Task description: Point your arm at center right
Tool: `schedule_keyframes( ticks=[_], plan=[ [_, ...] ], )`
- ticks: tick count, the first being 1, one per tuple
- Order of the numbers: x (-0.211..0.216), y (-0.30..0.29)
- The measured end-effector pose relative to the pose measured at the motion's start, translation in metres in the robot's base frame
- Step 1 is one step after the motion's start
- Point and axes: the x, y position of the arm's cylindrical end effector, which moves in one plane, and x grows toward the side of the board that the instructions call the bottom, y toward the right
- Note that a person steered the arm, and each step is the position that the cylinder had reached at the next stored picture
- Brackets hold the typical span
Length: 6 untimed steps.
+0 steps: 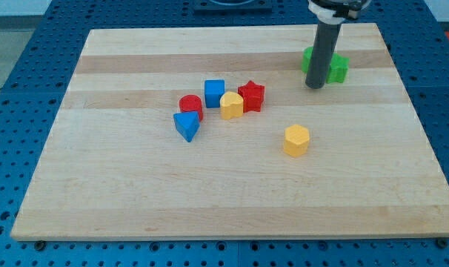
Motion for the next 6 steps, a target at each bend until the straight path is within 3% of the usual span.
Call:
schedule_keyframes(
  ticks=[2,3,4,6],
  plan=[
    [0.002,-0.001],
    [0.034,0.001],
    [0.063,0.033],
    [0.046,0.122]
  ],
)
